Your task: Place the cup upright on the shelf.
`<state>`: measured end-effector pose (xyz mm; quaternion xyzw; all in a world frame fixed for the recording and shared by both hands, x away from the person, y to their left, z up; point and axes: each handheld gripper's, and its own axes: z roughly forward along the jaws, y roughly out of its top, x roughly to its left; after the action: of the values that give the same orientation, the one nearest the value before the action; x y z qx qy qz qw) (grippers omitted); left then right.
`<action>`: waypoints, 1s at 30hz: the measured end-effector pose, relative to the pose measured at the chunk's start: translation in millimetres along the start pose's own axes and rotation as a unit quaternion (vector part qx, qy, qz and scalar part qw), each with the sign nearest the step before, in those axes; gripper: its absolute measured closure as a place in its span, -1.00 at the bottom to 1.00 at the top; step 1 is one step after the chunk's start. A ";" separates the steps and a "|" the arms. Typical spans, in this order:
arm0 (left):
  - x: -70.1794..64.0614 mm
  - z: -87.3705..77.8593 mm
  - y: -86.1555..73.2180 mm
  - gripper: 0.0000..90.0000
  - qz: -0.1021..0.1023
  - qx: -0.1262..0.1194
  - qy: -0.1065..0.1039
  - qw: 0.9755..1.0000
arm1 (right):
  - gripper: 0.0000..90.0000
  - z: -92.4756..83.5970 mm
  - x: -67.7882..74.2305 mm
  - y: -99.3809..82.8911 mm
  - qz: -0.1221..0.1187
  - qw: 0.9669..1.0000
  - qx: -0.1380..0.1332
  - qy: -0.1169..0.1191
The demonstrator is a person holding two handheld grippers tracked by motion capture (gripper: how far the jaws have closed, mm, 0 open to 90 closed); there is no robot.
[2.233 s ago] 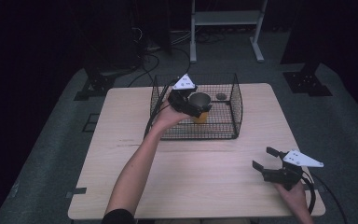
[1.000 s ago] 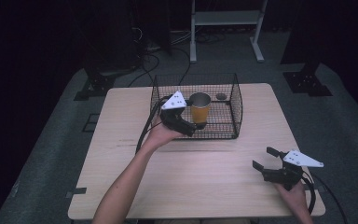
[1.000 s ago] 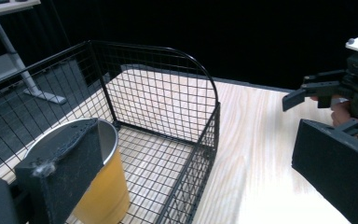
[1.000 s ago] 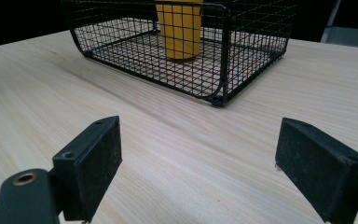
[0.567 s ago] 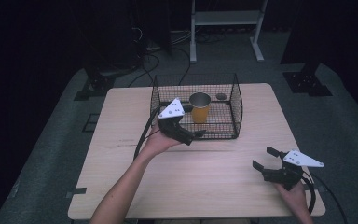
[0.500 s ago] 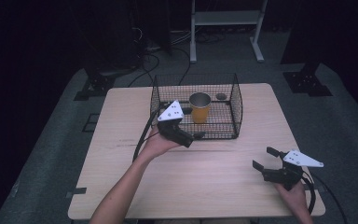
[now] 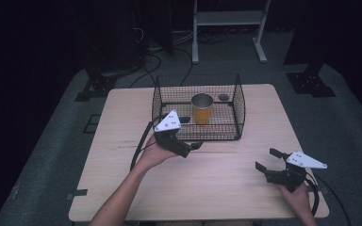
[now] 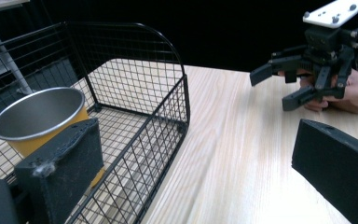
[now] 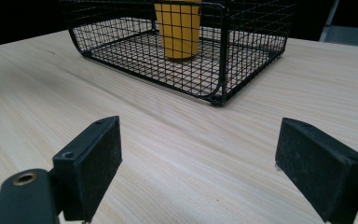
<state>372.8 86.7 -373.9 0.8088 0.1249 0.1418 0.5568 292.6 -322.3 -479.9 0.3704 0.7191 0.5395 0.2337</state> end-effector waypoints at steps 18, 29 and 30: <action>-18.3 -15.1 -19.8 -0.97 -0.010 -0.003 0.001 1.000 | -0.70 0.1 0.2 0.1 -0.001 1.000 0.002 0.000; -26.0 -22.1 -32.0 -0.97 -0.014 -0.003 0.010 1.000 | -0.70 0.1 0.2 0.1 -0.001 1.000 0.002 -0.001; -26.7 -23.1 -33.9 -0.97 -0.013 -0.003 0.013 1.000 | -0.70 0.1 0.2 0.1 -0.002 1.000 0.002 -0.001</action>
<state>337.9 108.9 -400.2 0.8034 0.1423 0.1448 0.5597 292.6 -322.0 -479.8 0.3703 0.7207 0.5372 0.2344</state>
